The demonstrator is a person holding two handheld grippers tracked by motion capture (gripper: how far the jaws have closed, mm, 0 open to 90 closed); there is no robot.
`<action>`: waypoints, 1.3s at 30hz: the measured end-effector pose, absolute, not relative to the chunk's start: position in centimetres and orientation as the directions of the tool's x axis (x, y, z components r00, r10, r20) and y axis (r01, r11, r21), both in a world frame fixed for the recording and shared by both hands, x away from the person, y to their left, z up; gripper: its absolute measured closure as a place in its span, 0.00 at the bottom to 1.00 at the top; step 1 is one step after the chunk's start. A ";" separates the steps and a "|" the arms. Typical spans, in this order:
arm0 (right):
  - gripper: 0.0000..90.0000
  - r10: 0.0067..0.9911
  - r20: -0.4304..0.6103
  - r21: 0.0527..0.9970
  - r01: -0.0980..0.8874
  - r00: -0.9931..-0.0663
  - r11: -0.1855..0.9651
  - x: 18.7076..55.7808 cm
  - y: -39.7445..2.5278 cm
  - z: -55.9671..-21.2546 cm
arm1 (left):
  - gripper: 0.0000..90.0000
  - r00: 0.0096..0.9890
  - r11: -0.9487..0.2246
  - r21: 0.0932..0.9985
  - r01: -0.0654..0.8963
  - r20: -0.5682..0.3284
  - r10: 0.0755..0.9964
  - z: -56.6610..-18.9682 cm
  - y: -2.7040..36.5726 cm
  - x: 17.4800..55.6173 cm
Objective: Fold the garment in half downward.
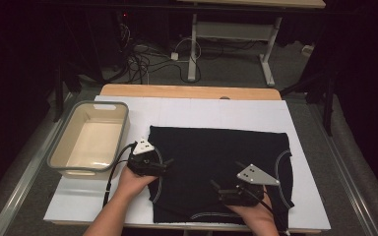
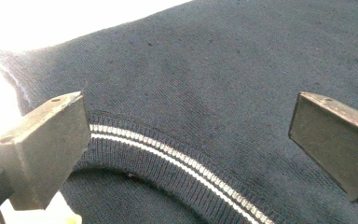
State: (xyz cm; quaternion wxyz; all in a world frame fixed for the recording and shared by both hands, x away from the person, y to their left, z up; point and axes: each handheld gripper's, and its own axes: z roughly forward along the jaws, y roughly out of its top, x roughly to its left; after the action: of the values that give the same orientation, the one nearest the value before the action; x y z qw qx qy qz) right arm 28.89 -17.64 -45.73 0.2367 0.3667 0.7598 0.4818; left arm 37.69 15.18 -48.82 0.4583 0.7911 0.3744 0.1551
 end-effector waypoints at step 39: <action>0.05 0.614 0.004 0.855 0.322 -0.789 0.407 27.6 -4.0 -47.5 | 0.00 0.672 -0.257 0.839 0.479 -0.162 0.722 -48.8 15.7 38.2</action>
State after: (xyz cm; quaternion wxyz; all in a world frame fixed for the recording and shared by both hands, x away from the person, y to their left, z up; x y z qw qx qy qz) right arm 27.56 -3.97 -47.50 0.1575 0.2839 0.8239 0.4646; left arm 38.17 15.69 -48.84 0.4733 0.7824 0.3837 0.1287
